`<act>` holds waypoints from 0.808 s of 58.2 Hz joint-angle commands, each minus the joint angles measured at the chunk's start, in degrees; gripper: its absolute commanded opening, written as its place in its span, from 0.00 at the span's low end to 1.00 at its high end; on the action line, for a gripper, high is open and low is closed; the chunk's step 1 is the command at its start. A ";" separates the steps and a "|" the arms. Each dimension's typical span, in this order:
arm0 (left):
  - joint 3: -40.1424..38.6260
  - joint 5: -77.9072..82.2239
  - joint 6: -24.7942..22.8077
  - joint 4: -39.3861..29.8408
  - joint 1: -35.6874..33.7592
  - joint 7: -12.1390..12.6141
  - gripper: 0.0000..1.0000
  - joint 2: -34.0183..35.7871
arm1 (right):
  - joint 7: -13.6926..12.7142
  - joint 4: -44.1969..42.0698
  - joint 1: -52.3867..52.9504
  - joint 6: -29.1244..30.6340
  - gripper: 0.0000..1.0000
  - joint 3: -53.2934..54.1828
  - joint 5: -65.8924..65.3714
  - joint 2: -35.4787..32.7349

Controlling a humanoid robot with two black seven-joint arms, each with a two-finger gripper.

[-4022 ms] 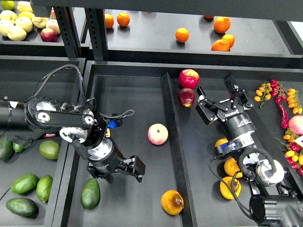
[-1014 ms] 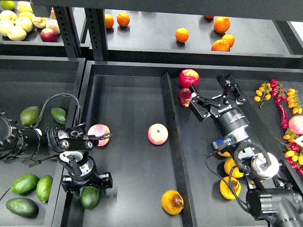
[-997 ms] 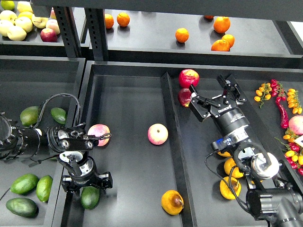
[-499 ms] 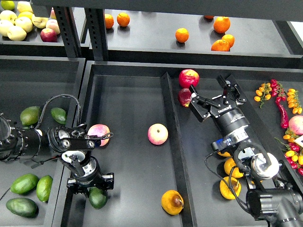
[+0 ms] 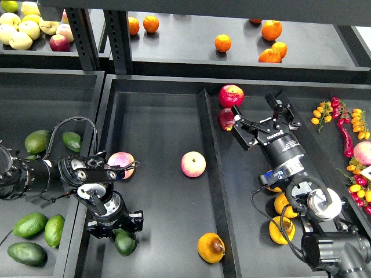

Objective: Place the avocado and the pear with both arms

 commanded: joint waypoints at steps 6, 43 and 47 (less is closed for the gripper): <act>-2.67 -0.26 0.00 -0.06 -4.73 0.01 0.20 0.00 | 0.02 0.14 -0.12 -0.01 0.99 -0.07 0.00 0.00; -10.23 0.45 0.00 -0.32 -12.12 0.01 0.21 18.80 | -0.24 2.43 -0.73 -0.01 0.99 0.19 -0.09 0.00; -9.88 0.45 0.00 -0.32 -11.76 0.01 0.22 20.74 | -0.24 2.43 -0.73 -0.01 0.99 0.10 -0.09 0.00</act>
